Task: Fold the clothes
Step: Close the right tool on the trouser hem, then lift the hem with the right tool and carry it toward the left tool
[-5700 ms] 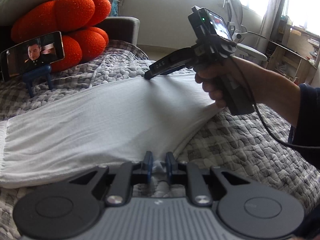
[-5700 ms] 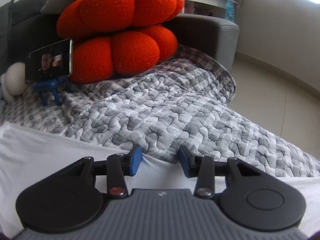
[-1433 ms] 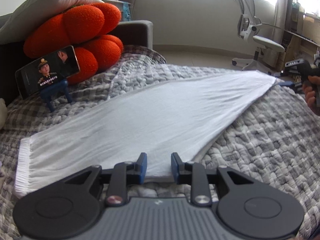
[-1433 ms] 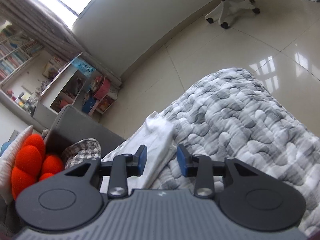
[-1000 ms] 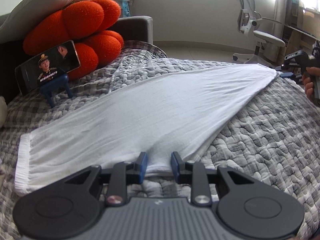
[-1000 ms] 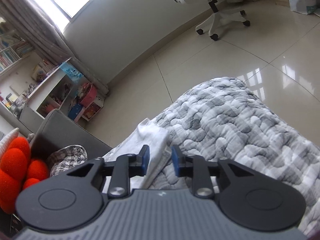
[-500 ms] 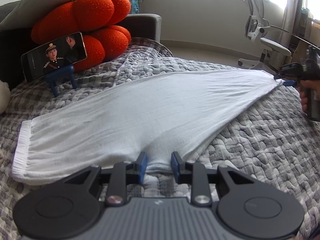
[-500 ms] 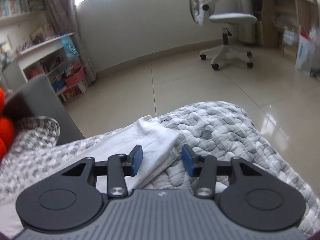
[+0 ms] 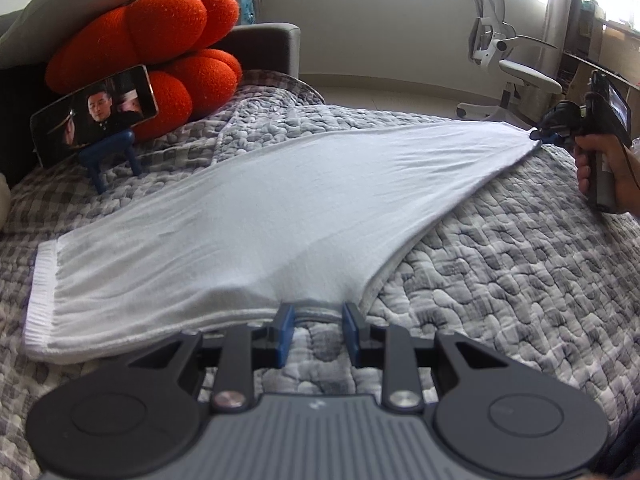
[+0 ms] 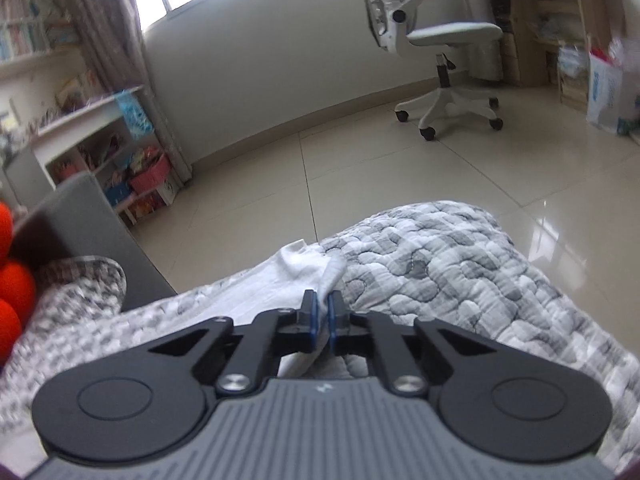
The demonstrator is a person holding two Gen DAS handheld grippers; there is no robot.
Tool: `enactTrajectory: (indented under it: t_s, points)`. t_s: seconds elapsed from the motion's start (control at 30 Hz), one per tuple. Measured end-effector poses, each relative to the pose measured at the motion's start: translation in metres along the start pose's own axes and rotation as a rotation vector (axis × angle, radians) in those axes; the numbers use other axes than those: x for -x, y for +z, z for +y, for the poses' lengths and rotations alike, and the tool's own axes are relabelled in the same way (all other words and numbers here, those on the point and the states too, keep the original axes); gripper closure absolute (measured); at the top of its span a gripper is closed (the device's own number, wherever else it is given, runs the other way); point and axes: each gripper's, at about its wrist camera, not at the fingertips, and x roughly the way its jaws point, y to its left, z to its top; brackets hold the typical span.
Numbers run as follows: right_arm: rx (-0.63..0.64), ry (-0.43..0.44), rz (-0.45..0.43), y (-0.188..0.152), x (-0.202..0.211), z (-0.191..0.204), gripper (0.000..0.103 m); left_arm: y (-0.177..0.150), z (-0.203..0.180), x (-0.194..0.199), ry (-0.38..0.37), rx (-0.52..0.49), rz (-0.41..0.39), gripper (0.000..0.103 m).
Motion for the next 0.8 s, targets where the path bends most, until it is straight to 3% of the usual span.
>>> enactTrajectory:
  t_s: [0.17, 0.23, 0.33, 0.47, 0.63, 0.8]
  points:
    - [-0.009, 0.018, -0.047, 0.000, 0.010, 0.010, 0.097, 0.004, 0.002, 0.000, -0.011, -0.001, 0.007, 0.075]
    - [0.021, 0.027, -0.080, 0.002, 0.018, 0.018, 0.097, 0.007, 0.007, 0.001, -0.019, 0.029, 0.003, 0.070]
    - [0.065, 0.040, -0.130, 0.005, 0.029, 0.030, 0.097, 0.013, 0.021, 0.006, -0.025, 0.100, -0.026, 0.062]
    - [0.199, 0.110, -0.222, 0.003, 0.057, 0.068, 0.097, 0.017, 0.048, 0.011, -0.032, 0.221, -0.058, 0.058]
    - [0.396, 0.293, -0.241, -0.025, 0.090, 0.145, 0.097, 0.017, 0.080, 0.009, -0.012, 0.371, -0.078, 0.058]
    - [0.687, 0.529, -0.179, -0.098, 0.130, 0.240, 0.097, 0.014, 0.111, 0.010, -0.030, 0.581, -0.122, 0.058]
